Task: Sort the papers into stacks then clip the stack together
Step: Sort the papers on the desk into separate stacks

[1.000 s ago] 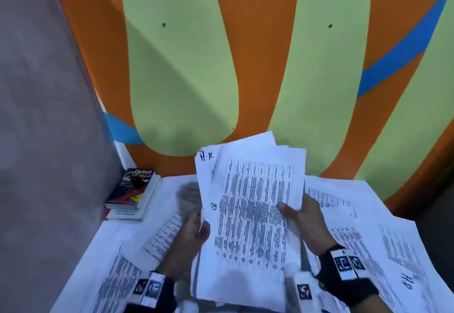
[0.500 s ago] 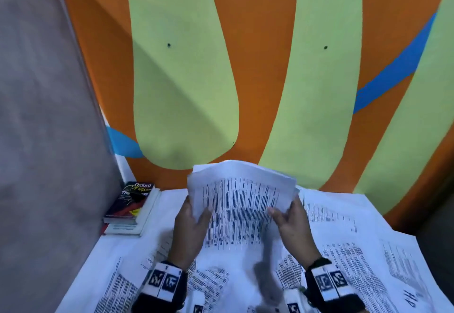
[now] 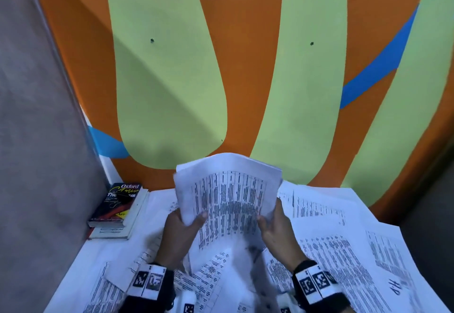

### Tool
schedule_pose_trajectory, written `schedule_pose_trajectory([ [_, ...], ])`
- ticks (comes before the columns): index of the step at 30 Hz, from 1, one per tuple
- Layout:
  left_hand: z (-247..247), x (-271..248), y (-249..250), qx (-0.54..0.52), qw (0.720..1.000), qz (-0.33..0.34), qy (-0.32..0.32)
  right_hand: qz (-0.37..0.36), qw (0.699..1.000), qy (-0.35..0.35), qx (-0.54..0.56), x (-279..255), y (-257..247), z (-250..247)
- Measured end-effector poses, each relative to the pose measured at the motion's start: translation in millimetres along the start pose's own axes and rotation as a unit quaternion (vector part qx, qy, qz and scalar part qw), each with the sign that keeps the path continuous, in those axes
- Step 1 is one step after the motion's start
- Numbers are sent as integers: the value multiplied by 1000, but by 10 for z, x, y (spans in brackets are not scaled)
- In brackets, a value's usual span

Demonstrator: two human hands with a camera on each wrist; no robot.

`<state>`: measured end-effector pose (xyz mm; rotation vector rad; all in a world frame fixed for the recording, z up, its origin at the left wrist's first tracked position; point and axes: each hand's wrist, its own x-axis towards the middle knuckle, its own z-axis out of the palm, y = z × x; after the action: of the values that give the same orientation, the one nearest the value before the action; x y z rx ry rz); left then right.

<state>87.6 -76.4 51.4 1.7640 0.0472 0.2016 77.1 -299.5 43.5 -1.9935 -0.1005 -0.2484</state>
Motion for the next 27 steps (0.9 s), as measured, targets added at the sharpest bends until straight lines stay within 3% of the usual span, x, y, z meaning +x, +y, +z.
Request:
schedule_pose_trajectory([
  [3,-43,33,12,55,997,8,52,98,974,-52,-196,11,457,-230],
  [7,-211,67,70,90,988,16,124,312,866,-25,-390,-118,1001,-968],
  [9,-310,62,62,96,984,27,148,400,820,-22,-409,-253,1221,-1350],
  [11,-401,59,29,99,981,43,161,459,794,-33,-397,-372,1405,-1593],
  [16,-469,45,-77,120,977,83,155,505,755,-44,-416,-500,1635,-1613],
  [22,-451,-32,-91,125,977,58,164,481,794,35,-369,-541,1513,-1583],
  [25,-522,-92,-54,125,975,46,178,411,799,105,-426,-593,1388,-1637],
  [27,-612,-120,-33,125,970,47,202,350,836,144,-398,-589,1229,-1715],
])
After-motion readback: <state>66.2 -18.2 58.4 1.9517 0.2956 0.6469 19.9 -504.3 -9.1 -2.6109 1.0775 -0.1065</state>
